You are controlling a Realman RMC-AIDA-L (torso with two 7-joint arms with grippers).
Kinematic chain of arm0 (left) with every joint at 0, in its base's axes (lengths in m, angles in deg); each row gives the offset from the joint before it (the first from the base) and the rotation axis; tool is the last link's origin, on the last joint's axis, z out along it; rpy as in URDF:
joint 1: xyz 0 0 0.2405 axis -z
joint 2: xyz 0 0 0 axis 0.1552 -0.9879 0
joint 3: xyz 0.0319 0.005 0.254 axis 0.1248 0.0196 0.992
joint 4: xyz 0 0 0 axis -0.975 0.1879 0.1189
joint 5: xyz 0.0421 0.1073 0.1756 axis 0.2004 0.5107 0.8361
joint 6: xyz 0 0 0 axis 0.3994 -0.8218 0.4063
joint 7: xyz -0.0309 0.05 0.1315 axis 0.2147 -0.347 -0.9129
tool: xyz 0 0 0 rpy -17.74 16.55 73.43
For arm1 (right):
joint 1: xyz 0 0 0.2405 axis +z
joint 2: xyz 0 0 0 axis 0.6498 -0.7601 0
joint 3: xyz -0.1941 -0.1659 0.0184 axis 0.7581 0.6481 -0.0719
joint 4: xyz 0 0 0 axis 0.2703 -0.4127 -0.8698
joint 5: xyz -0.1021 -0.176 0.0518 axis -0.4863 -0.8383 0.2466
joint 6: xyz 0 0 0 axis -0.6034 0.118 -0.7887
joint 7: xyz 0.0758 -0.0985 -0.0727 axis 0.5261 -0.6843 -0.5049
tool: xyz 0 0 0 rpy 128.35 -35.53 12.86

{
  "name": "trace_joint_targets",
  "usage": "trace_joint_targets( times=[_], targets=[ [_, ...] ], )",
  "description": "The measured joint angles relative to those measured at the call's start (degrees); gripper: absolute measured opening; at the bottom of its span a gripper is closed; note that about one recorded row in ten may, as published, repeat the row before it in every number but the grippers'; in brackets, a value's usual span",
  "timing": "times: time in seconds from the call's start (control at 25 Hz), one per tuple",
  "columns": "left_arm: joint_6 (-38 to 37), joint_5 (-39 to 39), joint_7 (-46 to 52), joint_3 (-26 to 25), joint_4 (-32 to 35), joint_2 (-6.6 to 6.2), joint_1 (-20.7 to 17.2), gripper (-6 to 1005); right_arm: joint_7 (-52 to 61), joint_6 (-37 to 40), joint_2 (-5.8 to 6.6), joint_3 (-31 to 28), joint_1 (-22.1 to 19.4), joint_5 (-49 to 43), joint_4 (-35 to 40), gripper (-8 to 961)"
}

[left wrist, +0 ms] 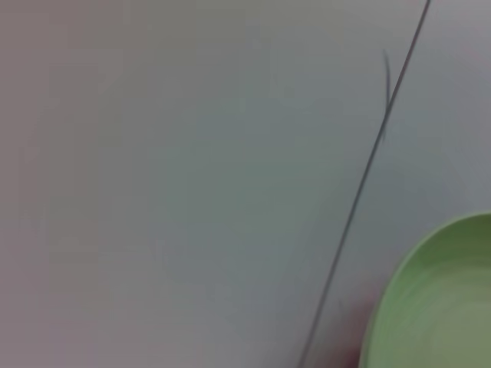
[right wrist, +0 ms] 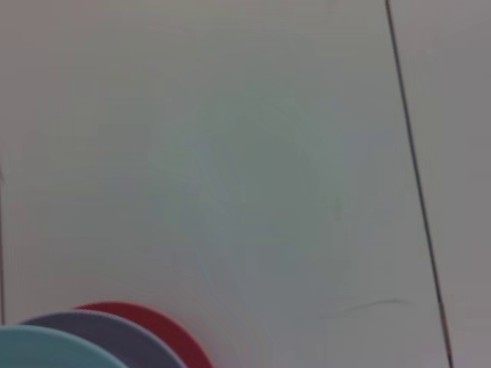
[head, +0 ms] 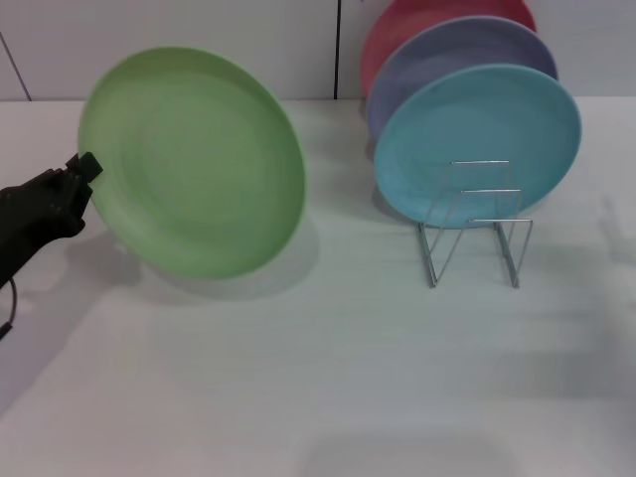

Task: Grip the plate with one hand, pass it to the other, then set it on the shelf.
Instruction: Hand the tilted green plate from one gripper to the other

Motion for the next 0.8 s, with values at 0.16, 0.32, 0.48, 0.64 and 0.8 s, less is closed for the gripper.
trace_joint_targets(
  times=[0.16,0.32,0.48,0.64,0.8],
  targets=[
    [1.0,-5.8,-10.3,0.1,7.8,0.24,2.5,34,1.0,0.1,-0.1,0.9,-0.1,0.0,0.0,601],
    [1.7,-7.7,-17.5,-0.1,11.1,0.53,3.7,33,1.5,0.1,-0.15,1.2,-0.1,-0.1,-0.1,601],
    [2.1,-9.3,-22.3,-0.4,12.4,0.62,3.9,32,1.8,0.2,-0.16,1.3,-0.1,-1.5,-0.8,602],
    [2.1,-10.2,-26.6,-0.5,14.4,0.63,4.4,31,2.2,0.3,-0.16,1.3,0.0,-2.2,-0.9,602],
    [1.9,-11.1,-31.1,-0.6,16.0,0.63,5.0,30,2.7,2.4,-0.16,1.3,0.0,-2.7,-2.0,603]
  ],
)
